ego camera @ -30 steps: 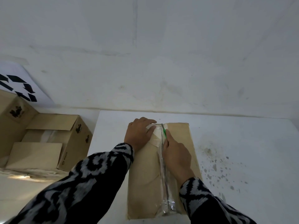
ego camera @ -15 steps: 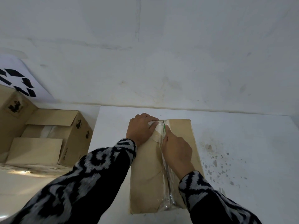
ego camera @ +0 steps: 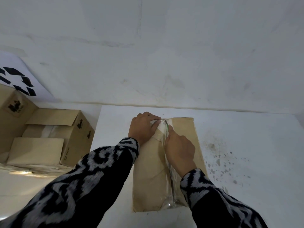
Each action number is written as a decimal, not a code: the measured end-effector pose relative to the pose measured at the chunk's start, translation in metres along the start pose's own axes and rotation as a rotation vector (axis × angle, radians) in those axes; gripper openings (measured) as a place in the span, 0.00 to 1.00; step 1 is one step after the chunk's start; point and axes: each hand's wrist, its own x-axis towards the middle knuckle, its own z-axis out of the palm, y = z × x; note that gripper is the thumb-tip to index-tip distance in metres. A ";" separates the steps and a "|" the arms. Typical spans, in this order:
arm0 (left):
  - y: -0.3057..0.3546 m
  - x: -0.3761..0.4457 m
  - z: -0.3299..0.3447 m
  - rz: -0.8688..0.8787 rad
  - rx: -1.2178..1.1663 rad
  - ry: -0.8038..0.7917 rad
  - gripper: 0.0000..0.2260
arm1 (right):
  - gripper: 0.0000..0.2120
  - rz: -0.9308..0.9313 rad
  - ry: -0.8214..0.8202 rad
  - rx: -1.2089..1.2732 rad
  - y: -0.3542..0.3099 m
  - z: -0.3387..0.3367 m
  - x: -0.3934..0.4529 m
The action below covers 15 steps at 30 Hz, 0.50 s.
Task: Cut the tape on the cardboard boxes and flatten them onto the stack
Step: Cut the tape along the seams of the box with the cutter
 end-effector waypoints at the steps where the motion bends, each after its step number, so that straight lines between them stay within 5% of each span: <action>1: 0.000 0.000 0.000 -0.002 -0.001 0.001 0.10 | 0.25 0.000 -0.001 -0.003 0.000 0.000 0.000; 15: 0.002 -0.003 0.000 0.022 0.044 0.019 0.11 | 0.25 -0.005 -0.005 0.022 0.000 -0.009 0.001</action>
